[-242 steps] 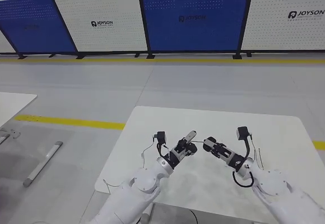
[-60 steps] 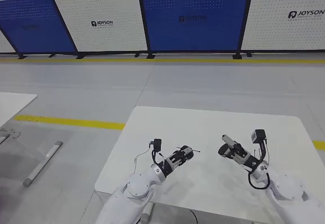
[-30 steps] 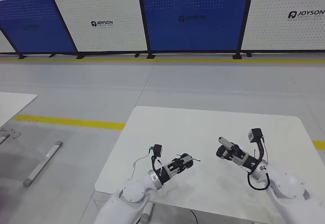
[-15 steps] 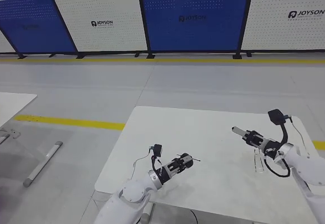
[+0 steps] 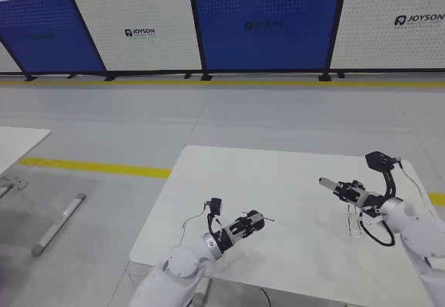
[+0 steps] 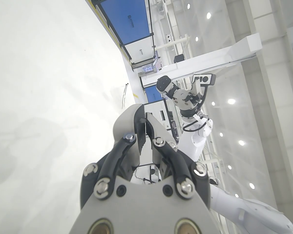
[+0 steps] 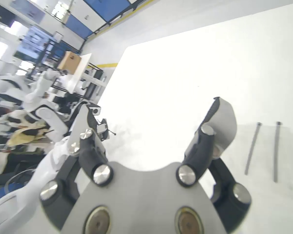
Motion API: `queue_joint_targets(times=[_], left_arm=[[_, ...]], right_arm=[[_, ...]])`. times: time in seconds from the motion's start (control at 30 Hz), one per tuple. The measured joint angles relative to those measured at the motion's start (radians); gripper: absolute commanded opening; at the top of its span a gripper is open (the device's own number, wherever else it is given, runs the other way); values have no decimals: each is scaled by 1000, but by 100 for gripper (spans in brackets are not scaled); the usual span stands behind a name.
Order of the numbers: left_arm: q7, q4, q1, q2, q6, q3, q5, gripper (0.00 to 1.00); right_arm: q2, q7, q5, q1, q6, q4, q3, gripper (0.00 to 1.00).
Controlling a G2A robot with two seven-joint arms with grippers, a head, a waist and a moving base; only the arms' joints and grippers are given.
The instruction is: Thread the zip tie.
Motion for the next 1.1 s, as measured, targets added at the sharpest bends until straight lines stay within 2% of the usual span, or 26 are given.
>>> queue_joint_targets(times=[0.13,0.27,0.4,0.63,0.73,0.8,0.97,1.1], left_arm=[[0,0,0,0,0,0,0,0],[0,0,0,0,0,0,0,0],[0,0,0,0,0,0,0,0],[0,0,0,0,0,0,0,0],[0,0,0,0,0,0,0,0],[0,0,0,0,0,0,0,0],[0,0,0,0,0,0,0,0],[0,0,0,0,0,0,0,0]], right_arm=[[9,118,-133,19,91,-61,0,100],[3,247,-227,100,156,-24,-51,100],[-10,286,-167,151,151,30,-83,100],[-9,282,-180,147,150,26,-81,100],[-6,268,-187,115,139,-4,-71,100],[-4,288,-184,102,155,-11,-59,100],[-25,334,-190,154,166,102,-83,100],[-53,438,-227,245,165,231,-140,100]])
